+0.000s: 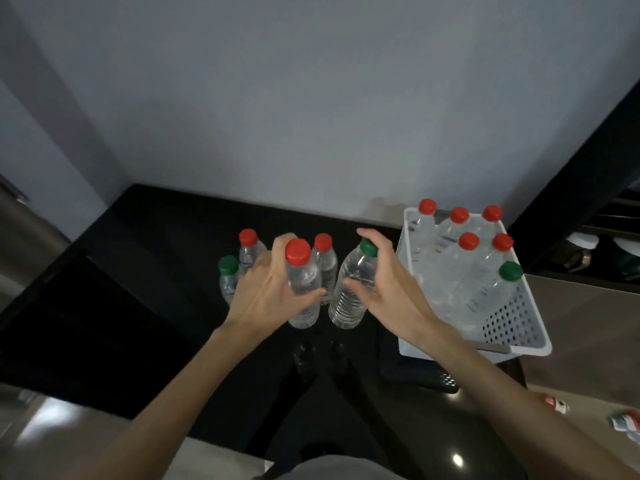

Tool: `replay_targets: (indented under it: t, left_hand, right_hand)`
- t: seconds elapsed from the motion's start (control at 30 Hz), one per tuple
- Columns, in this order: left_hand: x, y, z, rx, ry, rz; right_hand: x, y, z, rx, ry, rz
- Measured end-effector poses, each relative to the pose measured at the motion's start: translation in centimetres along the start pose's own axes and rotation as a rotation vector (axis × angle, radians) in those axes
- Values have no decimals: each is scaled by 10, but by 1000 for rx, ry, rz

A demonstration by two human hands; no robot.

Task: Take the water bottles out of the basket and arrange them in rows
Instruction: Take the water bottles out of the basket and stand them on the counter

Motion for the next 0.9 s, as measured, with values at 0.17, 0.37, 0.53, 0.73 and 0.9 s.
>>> replay_targets:
  t: [0.17,0.37,0.53,0.73,0.9]
  left_hand:
    - [28,-40,11,-83,-38,59]
    - [47,-67,9,-127,-46,81]
    - [59,-82,2,-181,-85,125]
    - [69,-95,9,-216,-103,155]
    - [72,-95,9,-215,-98,123]
  right_hand:
    - [42,5,1,20,-51,38]
    - [80,18,-3,71,-36,45]
    - [102,28,-10,137,-34,48]
    - [123,31,-14,147,-112,36]
    - [129,27,-14,112,-145,35]
Point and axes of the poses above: each hand's wrist, its own z-axis away from the middle knuckle, its own x-axis out of the palm, y = z × x, the point moved 9 cm from there along -z, towards the middle knuckle, and after that the axes turned 1 degree about -x, right-handed, at the moved point
